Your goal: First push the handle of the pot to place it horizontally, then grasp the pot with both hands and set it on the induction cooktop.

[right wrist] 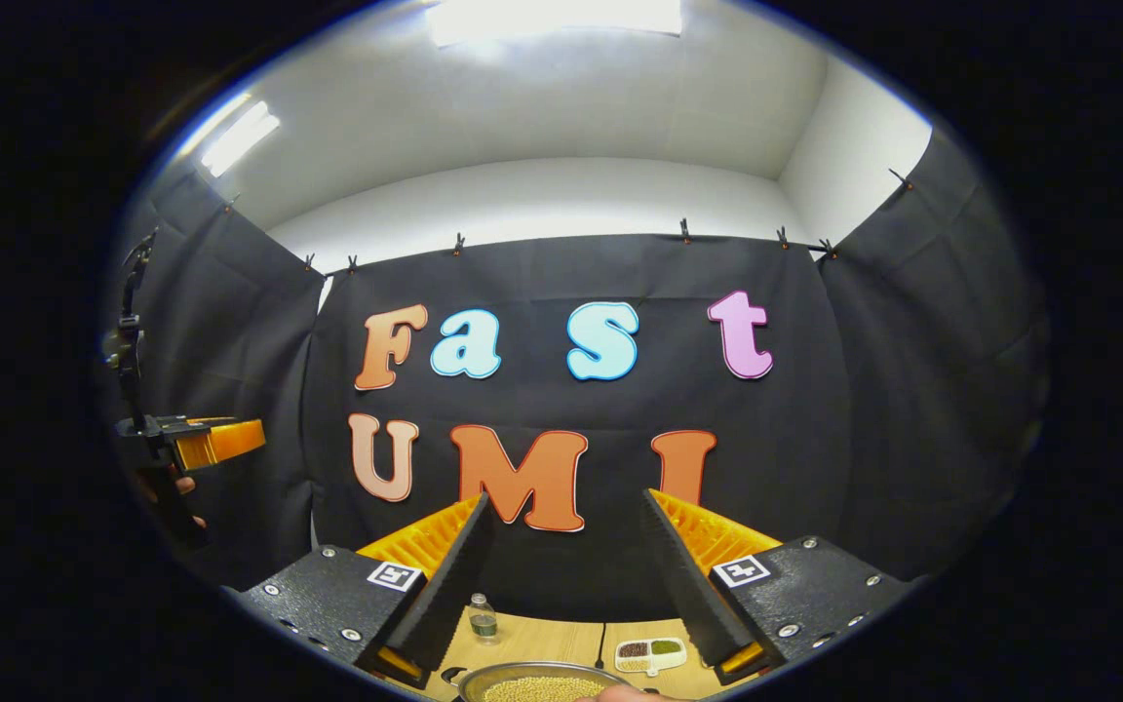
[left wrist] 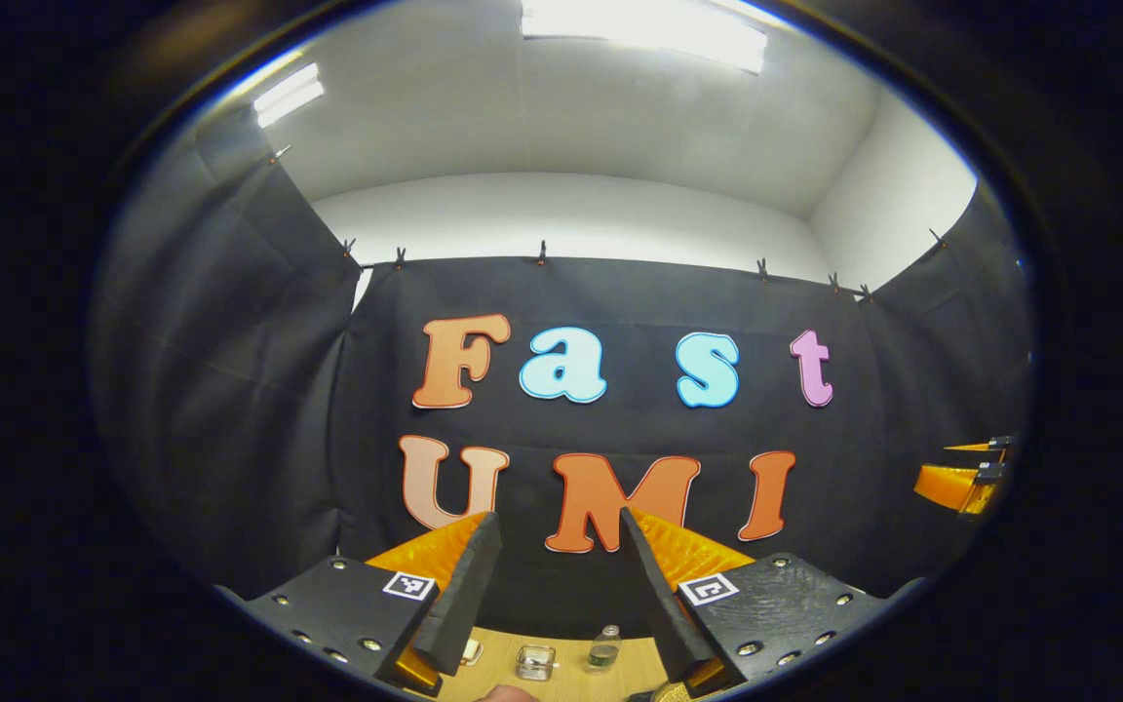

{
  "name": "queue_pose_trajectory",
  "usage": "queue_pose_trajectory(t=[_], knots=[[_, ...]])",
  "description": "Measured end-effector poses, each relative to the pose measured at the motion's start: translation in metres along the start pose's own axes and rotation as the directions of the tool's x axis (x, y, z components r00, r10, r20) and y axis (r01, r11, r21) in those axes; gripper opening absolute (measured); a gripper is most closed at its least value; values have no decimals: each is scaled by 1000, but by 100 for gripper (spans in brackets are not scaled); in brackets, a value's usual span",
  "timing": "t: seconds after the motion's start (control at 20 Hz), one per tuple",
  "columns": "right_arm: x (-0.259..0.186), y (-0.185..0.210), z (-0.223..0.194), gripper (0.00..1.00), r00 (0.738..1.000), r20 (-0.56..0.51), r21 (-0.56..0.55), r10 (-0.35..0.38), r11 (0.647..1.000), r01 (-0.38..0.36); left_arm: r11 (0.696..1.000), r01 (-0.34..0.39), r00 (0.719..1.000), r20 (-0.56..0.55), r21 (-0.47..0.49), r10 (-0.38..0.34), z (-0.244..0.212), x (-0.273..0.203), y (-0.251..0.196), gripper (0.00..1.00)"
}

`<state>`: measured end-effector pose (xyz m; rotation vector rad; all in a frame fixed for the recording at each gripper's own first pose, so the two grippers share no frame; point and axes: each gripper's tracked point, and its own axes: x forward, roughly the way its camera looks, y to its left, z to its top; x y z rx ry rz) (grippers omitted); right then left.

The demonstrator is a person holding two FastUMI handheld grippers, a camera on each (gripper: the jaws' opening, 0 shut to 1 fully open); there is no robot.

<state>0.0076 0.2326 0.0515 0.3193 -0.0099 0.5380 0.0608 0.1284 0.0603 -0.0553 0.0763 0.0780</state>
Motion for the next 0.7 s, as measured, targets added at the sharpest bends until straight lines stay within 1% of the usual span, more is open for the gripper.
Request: queue_pose_trajectory(t=[0.05,0.1,0.15,0.2,0.25,0.3,0.35,0.4,0.45,0.5,0.55,0.6,0.7], knots=[[-3,-2,5,97,1000,2,4,-2,1000,2,1000,4,1000,-8,1,-4,-1,0,0,73],[-3,-3,6,93,1000,4,10,-2,1000,2,1000,10,1000,-13,2,-10,-3,0,-3,73],[-5,-5,8,93,1000,2,15,-1,1000,1,1000,15,1000,-16,2,-15,-4,0,-5,76],[-5,-6,9,93,1000,6,20,-2,1000,2,1000,18,1000,-17,1,-18,-6,2,-6,73],[-5,-8,12,97,1000,11,21,-5,1000,4,1000,20,1000,-18,-2,-20,-7,1,-8,73],[-7,-7,14,93,1000,15,20,-4,1000,4,1000,20,1000,-19,-6,-20,-7,2,-10,76],[-8,-7,15,93,1000,17,16,-1,1000,1,1000,22,1000,-21,-8,-23,-7,2,-12,76],[-7,-7,14,93,1000,16,13,1,1000,-1,1000,22,1000,-21,-8,-22,-7,2,-12,73],[-8,-7,14,93,1000,16,8,3,1000,-3,1000,23,999,-22,-7,-23,-7,2,-12,76],[-7,-7,15,93,1000,17,4,4,1000,-5,1000,22,1000,-23,-5,-22,-8,1,-13,73],[-7,-7,15,93,1000,16,1,5,1000,-6,1000,23,999,-23,-4,-23,-5,0,-15,73],[-8,-8,16,93,1000,15,0,6,1000,-6,1000,24,999,-24,-4,-24,-5,0,-16,75],[-9,-8,18,93,1000,16,4,11,1000,-11,1000,25,999,-25,-2,-25,-5,-1,-20,75]])
